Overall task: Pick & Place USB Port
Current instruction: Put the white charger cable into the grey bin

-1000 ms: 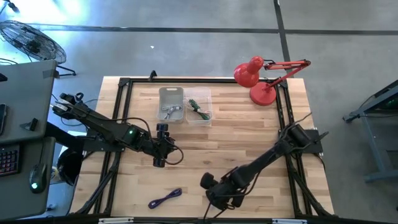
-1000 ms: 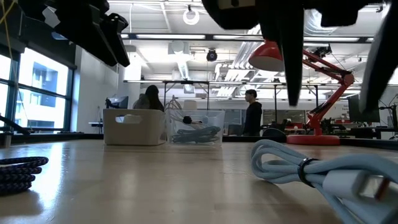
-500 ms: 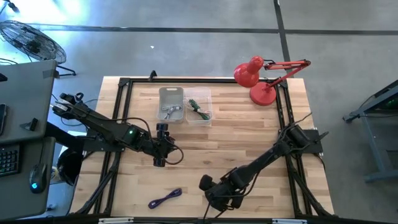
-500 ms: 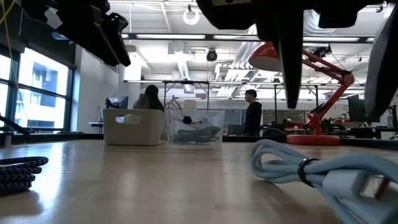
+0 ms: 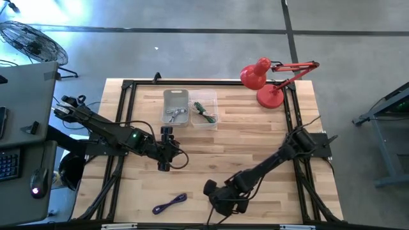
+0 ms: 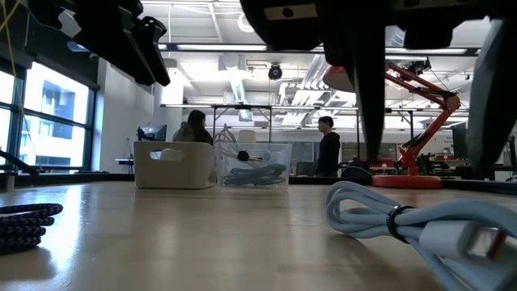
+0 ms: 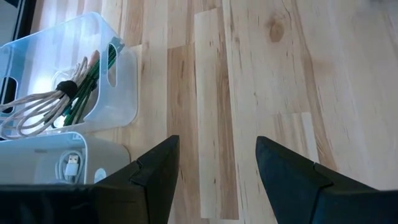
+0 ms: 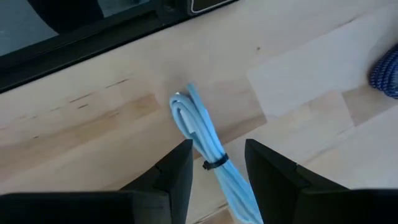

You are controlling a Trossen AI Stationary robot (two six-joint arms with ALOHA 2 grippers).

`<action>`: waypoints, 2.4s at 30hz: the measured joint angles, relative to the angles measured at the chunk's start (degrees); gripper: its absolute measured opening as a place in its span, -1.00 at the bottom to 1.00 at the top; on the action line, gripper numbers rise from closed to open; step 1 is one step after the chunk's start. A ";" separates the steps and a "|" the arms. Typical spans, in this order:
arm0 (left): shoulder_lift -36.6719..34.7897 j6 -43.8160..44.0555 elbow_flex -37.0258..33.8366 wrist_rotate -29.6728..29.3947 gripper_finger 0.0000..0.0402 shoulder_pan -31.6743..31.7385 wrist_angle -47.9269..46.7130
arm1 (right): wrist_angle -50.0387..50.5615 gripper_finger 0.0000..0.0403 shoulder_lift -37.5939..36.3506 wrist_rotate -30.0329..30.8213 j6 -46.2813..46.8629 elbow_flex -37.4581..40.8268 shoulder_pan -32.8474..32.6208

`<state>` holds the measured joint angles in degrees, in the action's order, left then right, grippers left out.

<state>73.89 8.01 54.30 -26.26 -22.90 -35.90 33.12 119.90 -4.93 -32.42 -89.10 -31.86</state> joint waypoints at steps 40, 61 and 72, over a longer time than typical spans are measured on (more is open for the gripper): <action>0.00 -0.01 0.01 -0.51 0.03 0.00 0.15 | -4.86 -0.95 3.67 -1.54 0.39 -0.07 1.91; 0.02 0.00 -5.73 1.79 0.03 -0.02 5.38 | -11.29 -1.00 -9.46 7.78 6.19 -0.07 1.82; 0.04 -0.22 -5.77 3.20 0.03 -0.04 5.79 | -17.21 -1.00 -18.86 23.27 11.41 -0.07 1.27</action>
<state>73.93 7.79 48.53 -23.06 -22.94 -30.11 15.92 101.04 18.34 -21.00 -89.17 -30.59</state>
